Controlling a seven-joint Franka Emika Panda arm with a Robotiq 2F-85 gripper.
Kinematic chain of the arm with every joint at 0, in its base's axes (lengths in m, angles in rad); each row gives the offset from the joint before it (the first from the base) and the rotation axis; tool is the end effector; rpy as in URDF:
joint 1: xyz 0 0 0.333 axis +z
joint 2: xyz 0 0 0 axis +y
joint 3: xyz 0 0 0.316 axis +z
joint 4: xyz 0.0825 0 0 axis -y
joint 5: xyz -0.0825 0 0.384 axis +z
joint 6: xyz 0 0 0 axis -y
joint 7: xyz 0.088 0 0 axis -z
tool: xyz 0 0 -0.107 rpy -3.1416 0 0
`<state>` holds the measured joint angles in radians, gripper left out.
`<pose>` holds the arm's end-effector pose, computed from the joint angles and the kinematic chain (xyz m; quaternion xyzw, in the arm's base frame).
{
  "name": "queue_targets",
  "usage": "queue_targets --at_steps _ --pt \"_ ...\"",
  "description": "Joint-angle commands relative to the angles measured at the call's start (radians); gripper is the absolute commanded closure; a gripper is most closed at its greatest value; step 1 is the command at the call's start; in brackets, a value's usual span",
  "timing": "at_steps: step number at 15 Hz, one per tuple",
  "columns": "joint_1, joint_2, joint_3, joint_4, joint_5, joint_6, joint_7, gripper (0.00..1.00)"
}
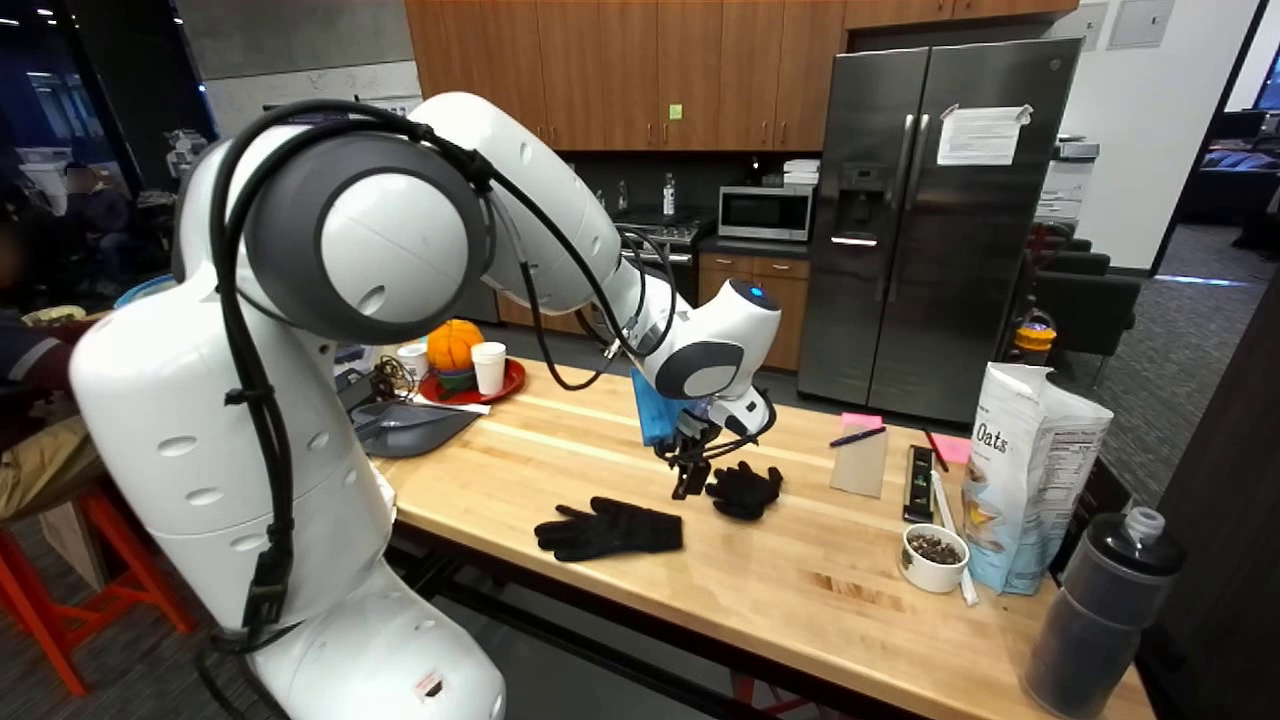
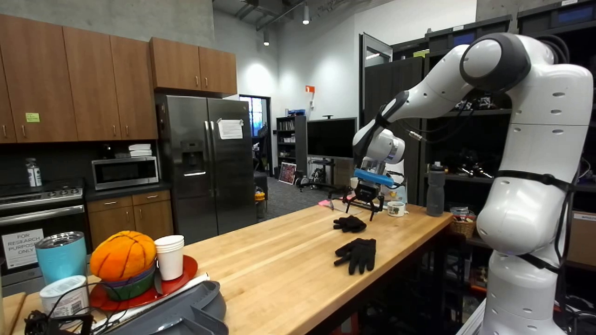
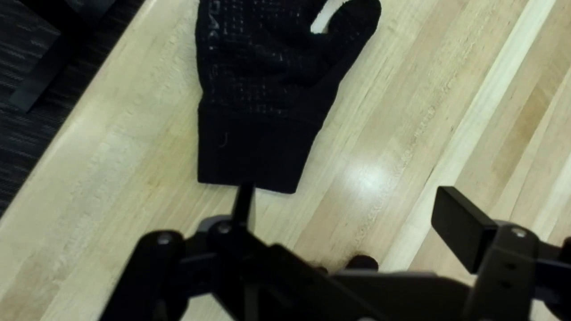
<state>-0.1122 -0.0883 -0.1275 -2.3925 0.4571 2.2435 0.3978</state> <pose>0.4675 -0.1011 0.3491 -0.8778 0.4436 0.0447 0.1752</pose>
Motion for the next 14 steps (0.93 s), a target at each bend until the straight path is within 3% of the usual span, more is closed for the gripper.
queue_targets --at_steps 1,14 --pt "-0.005 0.058 0.002 0.018 0.019 0.077 0.001 0.0" --pt "0.0 0.158 -0.004 0.001 -0.028 0.428 0.2 0.0"
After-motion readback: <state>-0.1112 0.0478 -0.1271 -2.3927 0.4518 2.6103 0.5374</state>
